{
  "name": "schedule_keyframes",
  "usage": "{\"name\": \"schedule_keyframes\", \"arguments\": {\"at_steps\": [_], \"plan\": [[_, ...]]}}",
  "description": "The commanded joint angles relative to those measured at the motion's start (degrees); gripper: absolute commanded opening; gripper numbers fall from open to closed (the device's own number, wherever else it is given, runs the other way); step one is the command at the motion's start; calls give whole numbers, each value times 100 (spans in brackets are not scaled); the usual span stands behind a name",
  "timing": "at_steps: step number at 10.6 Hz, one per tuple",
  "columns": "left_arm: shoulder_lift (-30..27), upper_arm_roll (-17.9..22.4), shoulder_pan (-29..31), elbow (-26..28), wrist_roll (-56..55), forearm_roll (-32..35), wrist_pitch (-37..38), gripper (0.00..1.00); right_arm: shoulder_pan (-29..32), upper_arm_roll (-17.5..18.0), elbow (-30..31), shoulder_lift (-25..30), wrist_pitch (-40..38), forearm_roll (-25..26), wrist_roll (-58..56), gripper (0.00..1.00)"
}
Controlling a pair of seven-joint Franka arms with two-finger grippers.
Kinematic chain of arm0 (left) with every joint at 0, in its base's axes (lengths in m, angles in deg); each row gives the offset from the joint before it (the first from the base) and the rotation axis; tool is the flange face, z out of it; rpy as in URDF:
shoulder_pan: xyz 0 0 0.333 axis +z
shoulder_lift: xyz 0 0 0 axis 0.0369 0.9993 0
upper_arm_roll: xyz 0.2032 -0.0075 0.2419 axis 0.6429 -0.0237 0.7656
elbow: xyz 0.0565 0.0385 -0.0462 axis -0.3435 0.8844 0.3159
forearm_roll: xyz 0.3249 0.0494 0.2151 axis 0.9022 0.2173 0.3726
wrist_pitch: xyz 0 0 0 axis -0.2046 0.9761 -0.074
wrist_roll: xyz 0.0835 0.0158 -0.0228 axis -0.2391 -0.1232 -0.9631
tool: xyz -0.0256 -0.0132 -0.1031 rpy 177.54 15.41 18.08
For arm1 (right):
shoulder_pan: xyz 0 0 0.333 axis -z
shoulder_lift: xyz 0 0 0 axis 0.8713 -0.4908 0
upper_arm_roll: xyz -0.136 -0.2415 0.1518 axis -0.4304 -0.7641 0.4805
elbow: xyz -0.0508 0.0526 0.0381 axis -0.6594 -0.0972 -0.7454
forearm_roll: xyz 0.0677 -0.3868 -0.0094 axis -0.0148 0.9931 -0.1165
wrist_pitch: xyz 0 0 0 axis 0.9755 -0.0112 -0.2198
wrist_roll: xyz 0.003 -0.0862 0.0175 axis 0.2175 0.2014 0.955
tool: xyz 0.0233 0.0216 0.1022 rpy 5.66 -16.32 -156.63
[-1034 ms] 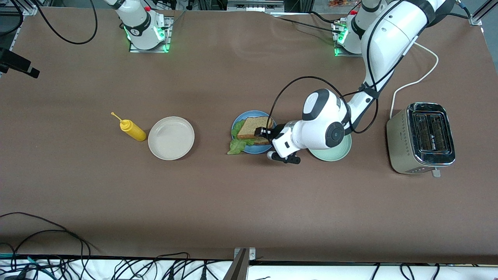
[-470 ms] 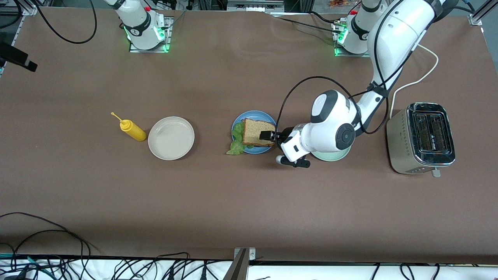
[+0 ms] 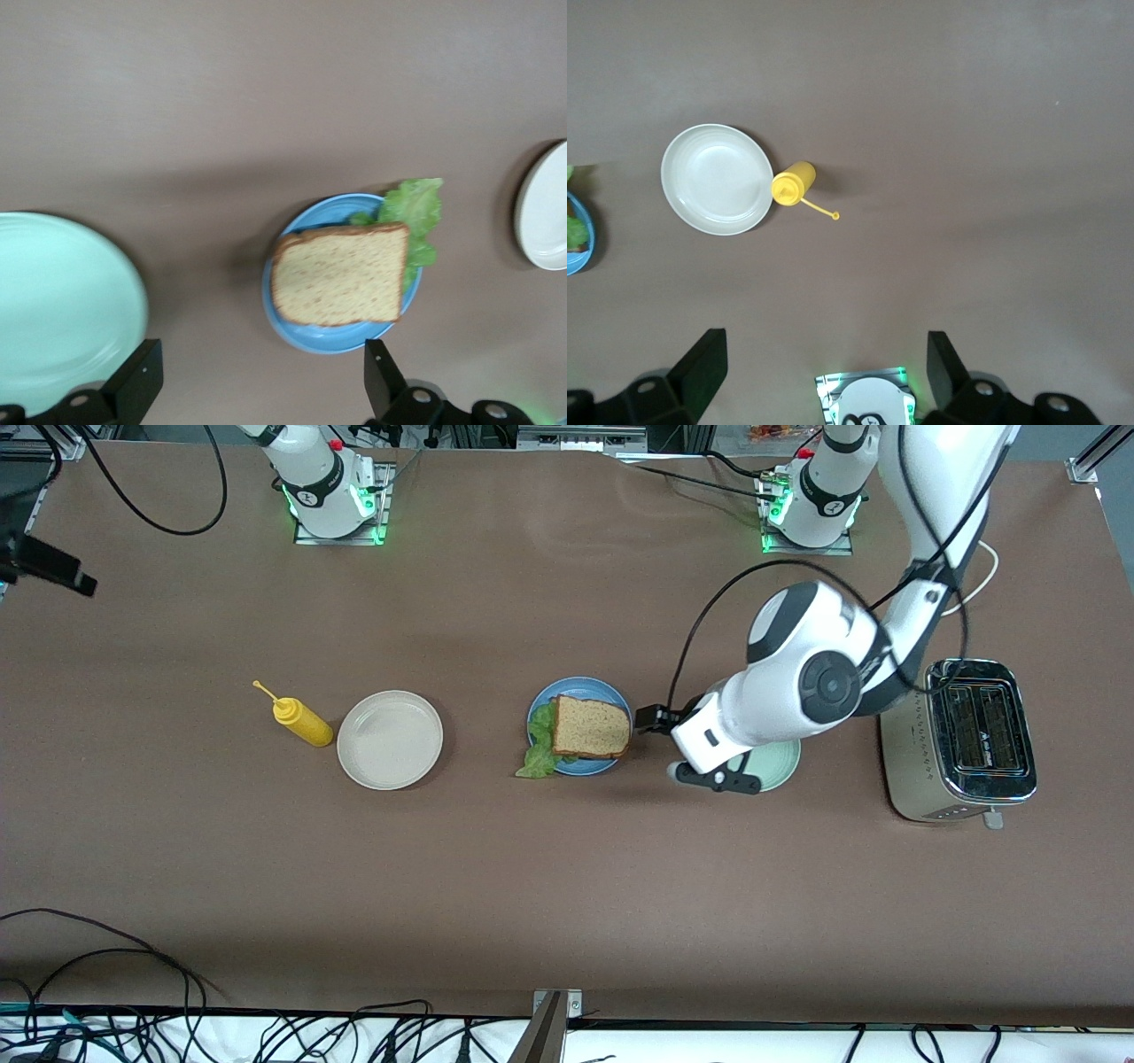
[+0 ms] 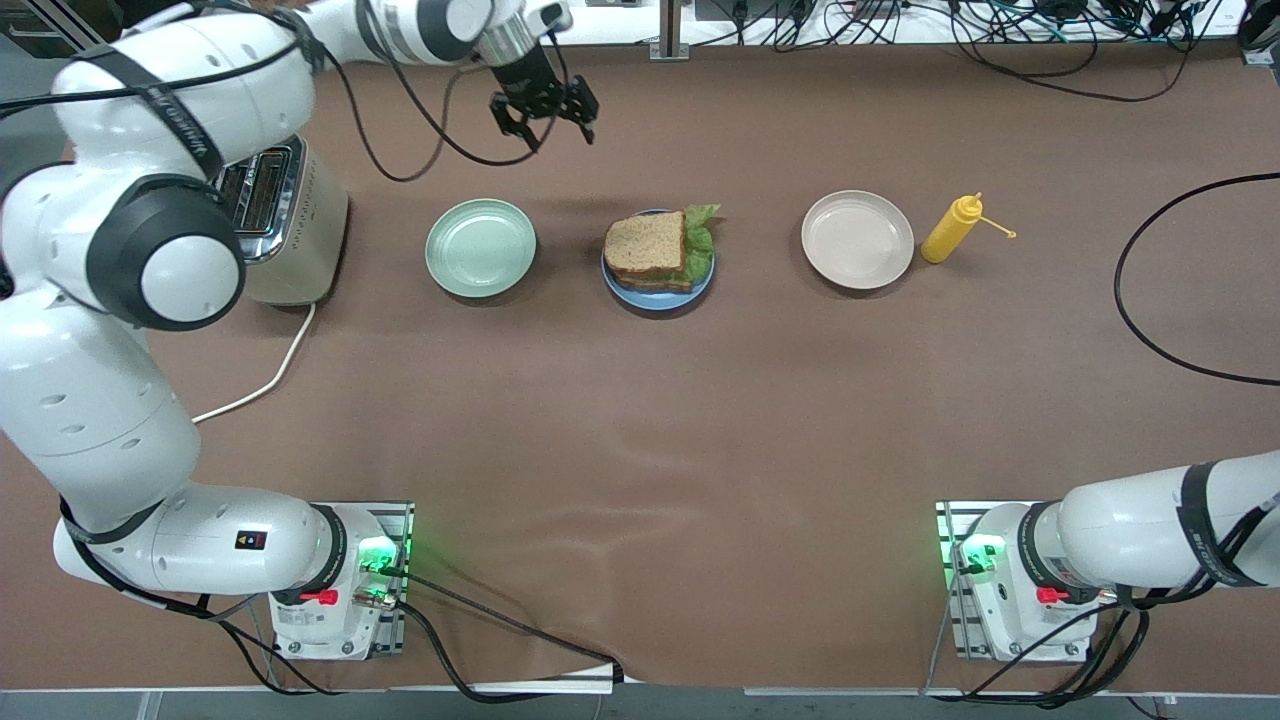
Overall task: Make sandwich in blue plate with both arms
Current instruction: 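Withdraw the left gripper back toward the toaster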
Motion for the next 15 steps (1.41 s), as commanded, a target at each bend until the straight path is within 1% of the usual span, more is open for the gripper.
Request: {"name": "schedule_keyframes", "arguments": {"at_steps": [1, 4, 6, 7, 8, 9, 10, 12, 14, 15], "plan": [[-1022, 423, -18, 116, -95, 516, 929, 100, 7, 1, -240, -261, 357, 36, -9, 100], [-1866, 1020, -18, 108, -60, 579, 1782, 100, -27, 27, -178, -279, 472, 80, -10, 100], [-2183, 1258, -26, 29, -51, 588, 2335, 100, -124, 36, -205, -349, 647, 45, 69, 100], [-2246, 1407, -26, -85, 97, 631, 2564, 100, -133, 44, -205, -358, 657, 27, 69, 100], [-2272, 1470, -18, -190, 507, 780, 2689, 100, -89, -8, -187, -332, 613, -51, 61, 100], [-2325, 1618, -18, -304, 929, 825, 2829, 100, -80, -26, -213, -323, 587, -87, -35, 100], [-2334, 1768, -18, -427, 1342, 834, 2874, 100, -124, 26, -213, -331, 621, -87, 42, 100], [-2317, 1883, -44, -656, 1496, 816, 3023, 100, -186, 106, -161, -358, 551, -26, 51, 100], [-2316, 1944, -27, -710, 1469, 738, 3068, 100, -186, 106, -161, -481, 700, 35, -9, 100], [-2334, 2049, -18, -710, 1417, 746, 3068, 100, -168, 97, -74, -463, 831, 201, -210, 100]]}}
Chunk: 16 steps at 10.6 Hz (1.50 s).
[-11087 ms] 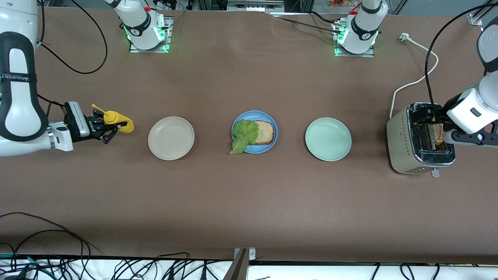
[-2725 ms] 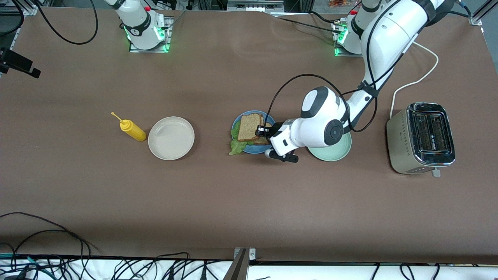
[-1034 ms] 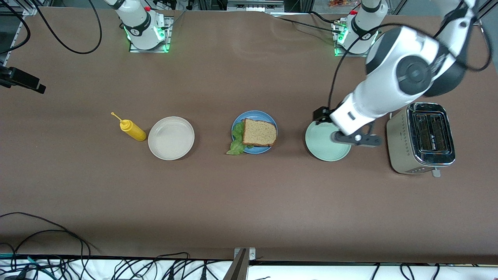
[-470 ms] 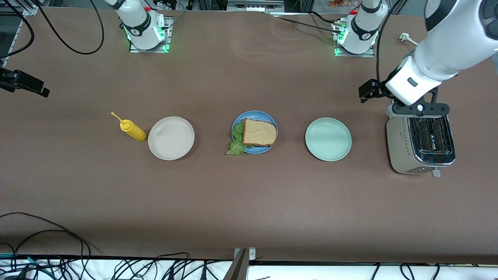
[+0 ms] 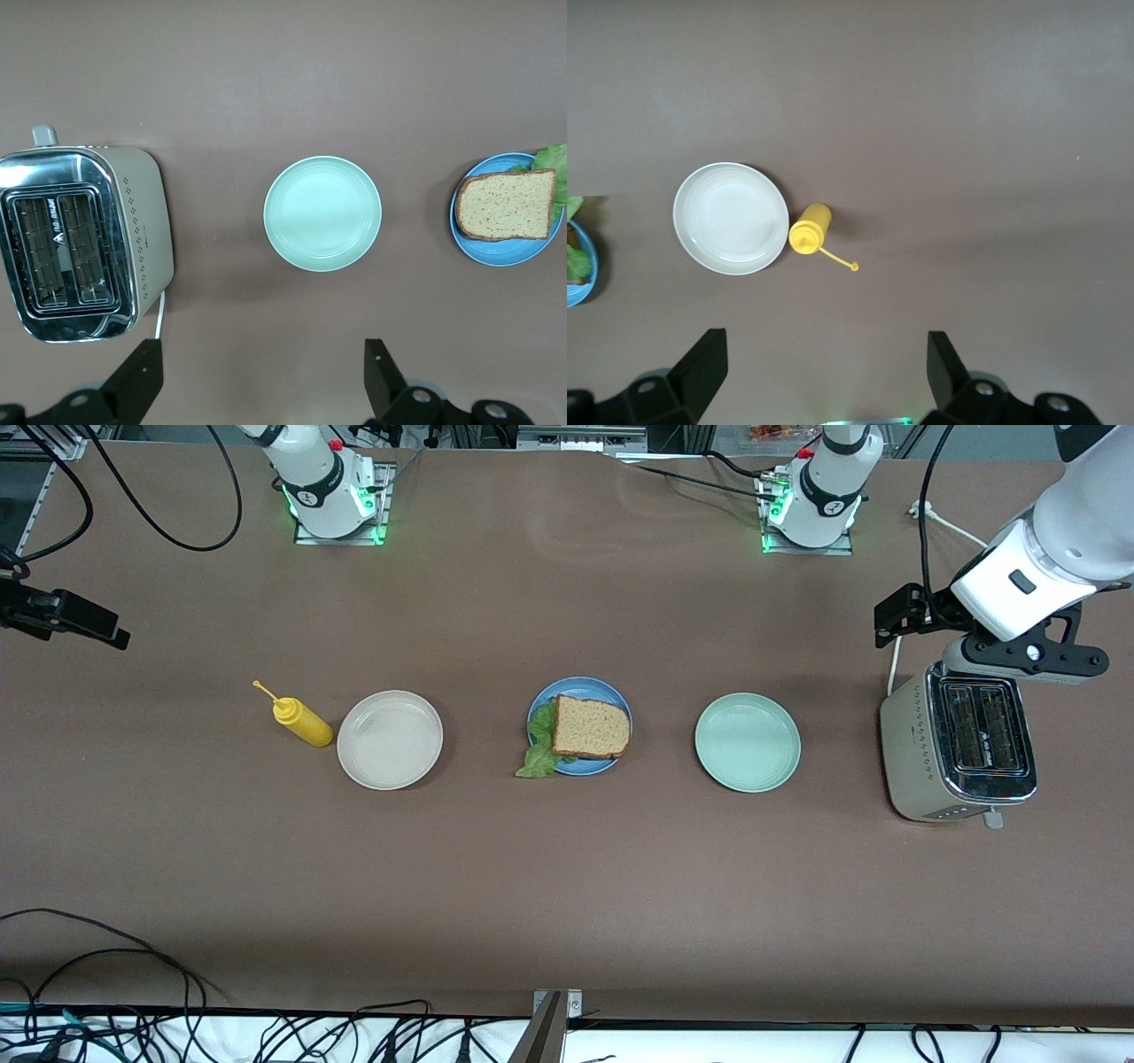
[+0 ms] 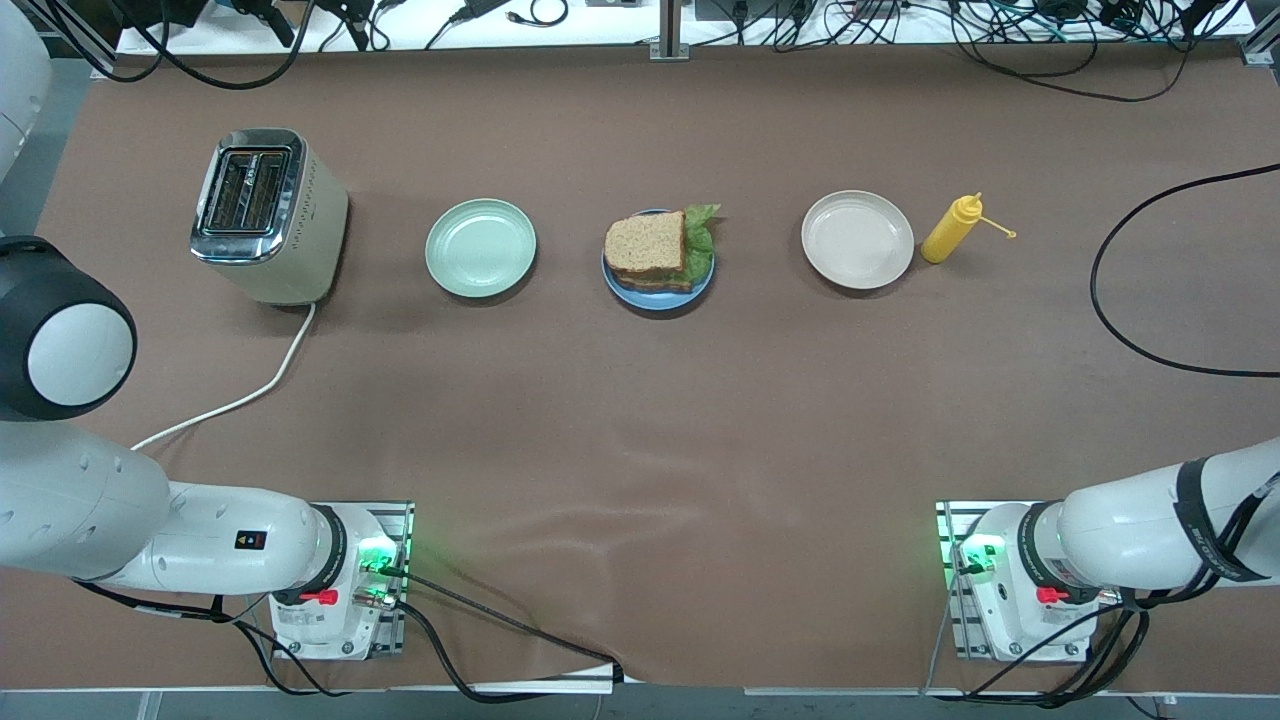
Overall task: Make sandwich in blue plate with both arms
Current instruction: 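Withdraw the left gripper back toward the toaster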
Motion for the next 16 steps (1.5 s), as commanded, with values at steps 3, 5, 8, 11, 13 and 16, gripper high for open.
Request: {"name": "schedule_keyframes", "arguments": {"at_steps": [3, 5, 8, 11, 13, 16], "plan": [[-475, 299, -5, 225, 156, 59, 211, 100, -120, 17, 329, 228, 322, 336, -587, 100], [-669, 299, 12, 542, 243, 51, 185, 100, -209, -35, 348, 282, 261, 389, -656, 100], [-1048, 299, 65, 1097, 419, 51, -114, 100, -236, -35, 585, 360, 331, 389, -657, 100], [-1004, 307, 83, 1053, 419, 51, -141, 100, -227, -35, 761, 519, 428, 389, -665, 100], [-987, 307, 161, 1036, 602, 51, -149, 100, -227, -35, 779, 537, 419, 389, -657, 100], [-943, 307, 433, 1044, 762, -176, -202, 100, -227, -9, 779, 546, 401, 363, -595, 100]]}}
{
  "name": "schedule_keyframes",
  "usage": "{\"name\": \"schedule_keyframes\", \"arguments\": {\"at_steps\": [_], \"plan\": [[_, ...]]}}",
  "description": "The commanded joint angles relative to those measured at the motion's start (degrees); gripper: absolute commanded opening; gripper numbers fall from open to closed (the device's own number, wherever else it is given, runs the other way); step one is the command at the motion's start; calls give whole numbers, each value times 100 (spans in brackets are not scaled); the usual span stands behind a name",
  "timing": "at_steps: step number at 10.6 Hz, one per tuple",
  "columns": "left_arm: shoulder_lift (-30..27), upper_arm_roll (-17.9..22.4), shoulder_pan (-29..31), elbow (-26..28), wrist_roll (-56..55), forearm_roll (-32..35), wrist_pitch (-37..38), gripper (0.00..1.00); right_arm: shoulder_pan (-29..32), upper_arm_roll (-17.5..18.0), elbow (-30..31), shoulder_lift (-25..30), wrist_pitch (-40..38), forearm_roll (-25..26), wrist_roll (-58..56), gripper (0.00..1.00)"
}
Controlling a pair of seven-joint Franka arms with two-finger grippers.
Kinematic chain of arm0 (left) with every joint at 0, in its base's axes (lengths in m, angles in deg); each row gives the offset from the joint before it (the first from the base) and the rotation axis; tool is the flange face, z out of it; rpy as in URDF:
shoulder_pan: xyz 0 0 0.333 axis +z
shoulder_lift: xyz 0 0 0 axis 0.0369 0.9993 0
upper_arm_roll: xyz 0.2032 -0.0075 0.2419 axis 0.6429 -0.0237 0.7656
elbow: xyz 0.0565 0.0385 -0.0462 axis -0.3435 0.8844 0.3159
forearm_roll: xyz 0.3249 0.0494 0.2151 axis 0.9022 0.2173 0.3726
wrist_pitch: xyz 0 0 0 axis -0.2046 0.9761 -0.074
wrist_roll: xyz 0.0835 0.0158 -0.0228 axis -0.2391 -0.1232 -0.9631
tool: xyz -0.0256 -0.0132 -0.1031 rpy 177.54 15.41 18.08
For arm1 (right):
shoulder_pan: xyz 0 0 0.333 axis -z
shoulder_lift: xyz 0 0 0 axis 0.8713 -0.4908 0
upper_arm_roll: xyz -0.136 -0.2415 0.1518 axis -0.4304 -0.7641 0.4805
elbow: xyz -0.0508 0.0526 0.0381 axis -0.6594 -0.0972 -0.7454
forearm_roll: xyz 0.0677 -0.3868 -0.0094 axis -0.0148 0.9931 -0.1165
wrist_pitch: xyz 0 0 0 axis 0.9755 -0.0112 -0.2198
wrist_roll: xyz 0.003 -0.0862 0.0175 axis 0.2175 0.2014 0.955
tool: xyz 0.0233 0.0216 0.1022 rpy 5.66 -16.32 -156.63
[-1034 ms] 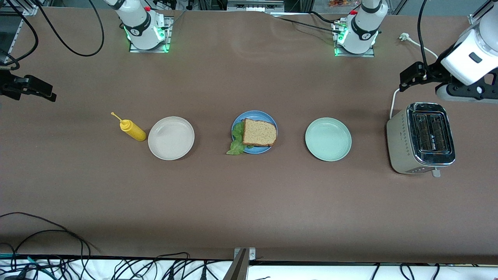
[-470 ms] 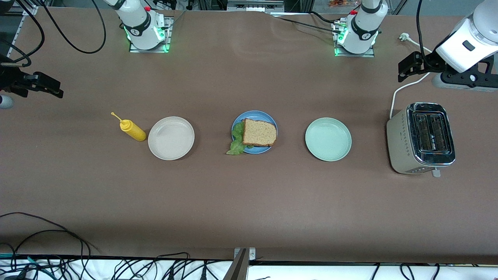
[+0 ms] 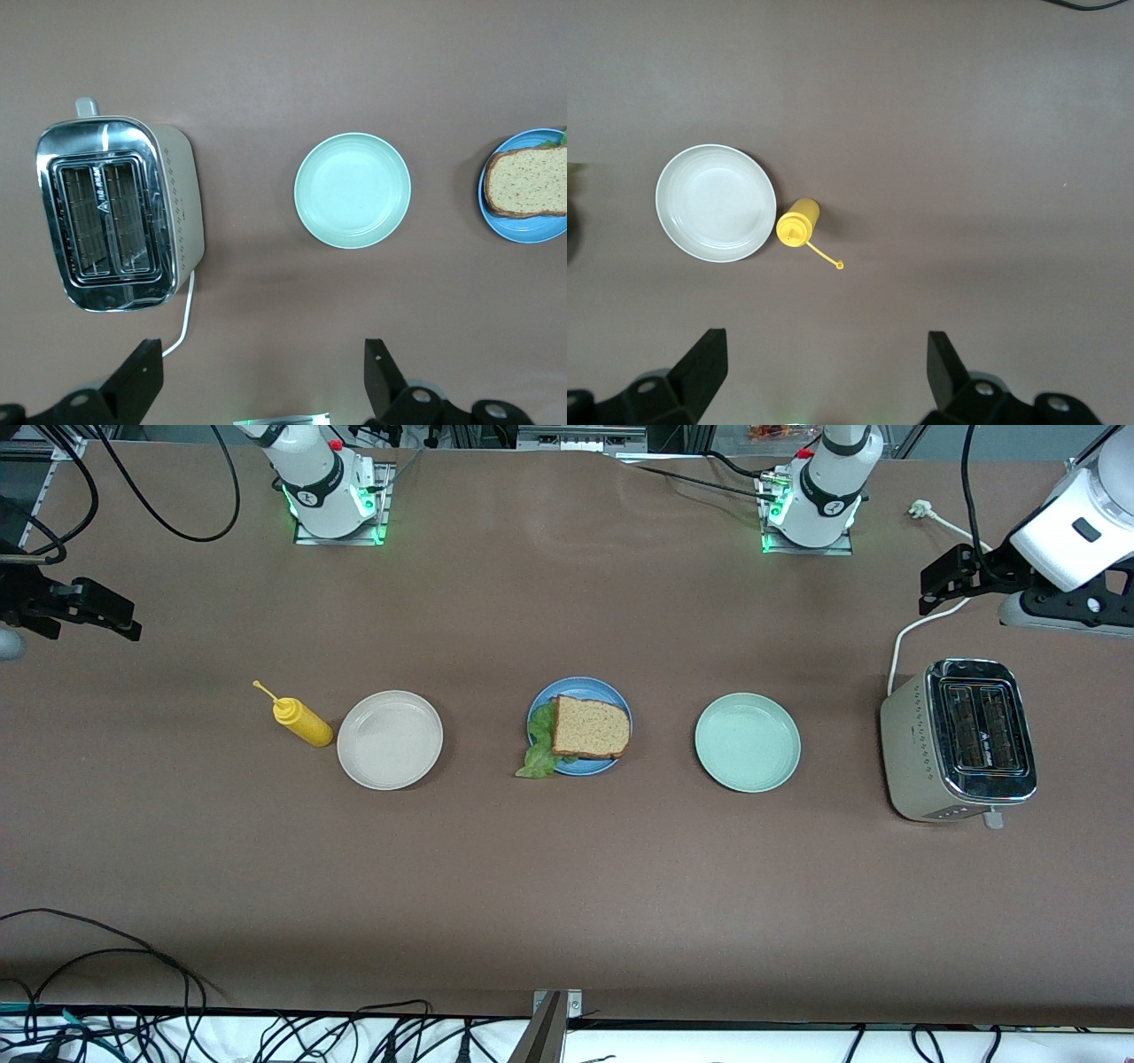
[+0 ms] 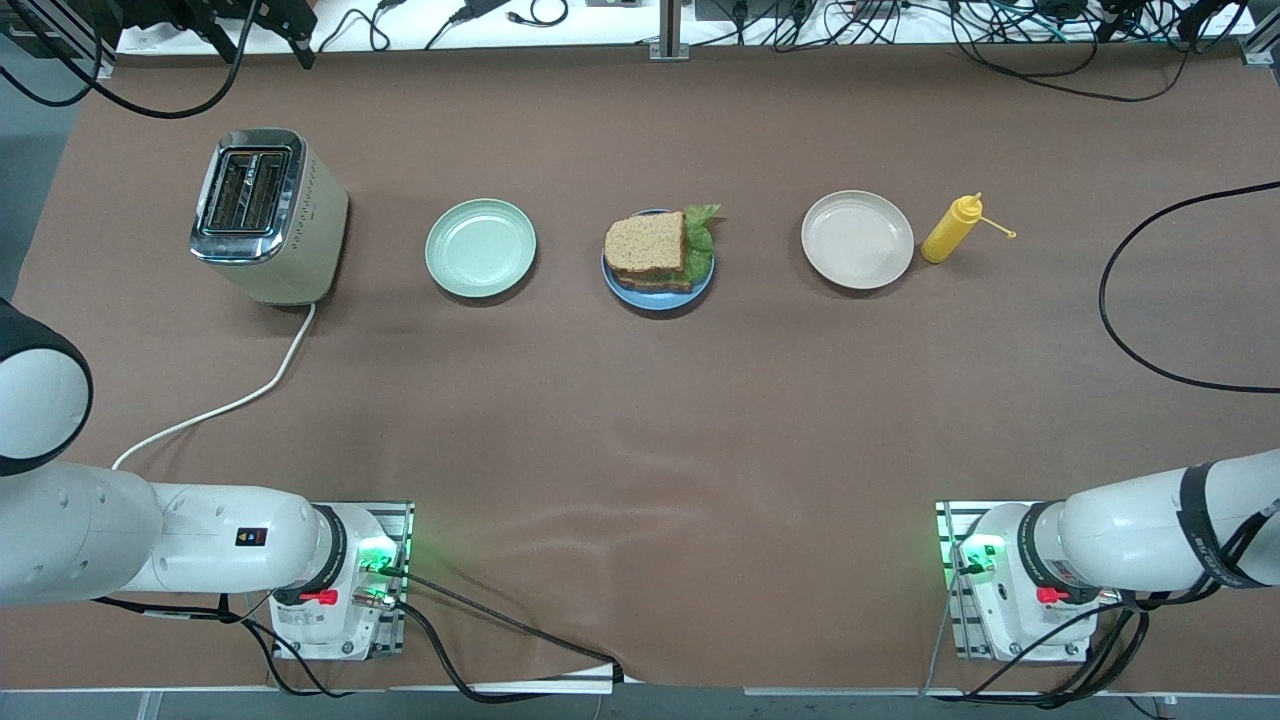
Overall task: Make sandwich in blue plate with both arms
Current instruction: 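Withdraw the left gripper back toward the toaster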
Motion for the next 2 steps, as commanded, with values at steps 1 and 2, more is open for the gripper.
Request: {"name": "schedule_keyframes", "arguments": {"at_steps": [1, 2], "plan": [[-69, -12, 303, 142, 207, -187, -115, 100, -44, -3, 185, 162, 86, 64, -31, 100], [-69, -12, 304, 133, 207, -187, -115, 100, -44, -3, 176, 179, 60, 73, -22, 100]]}}
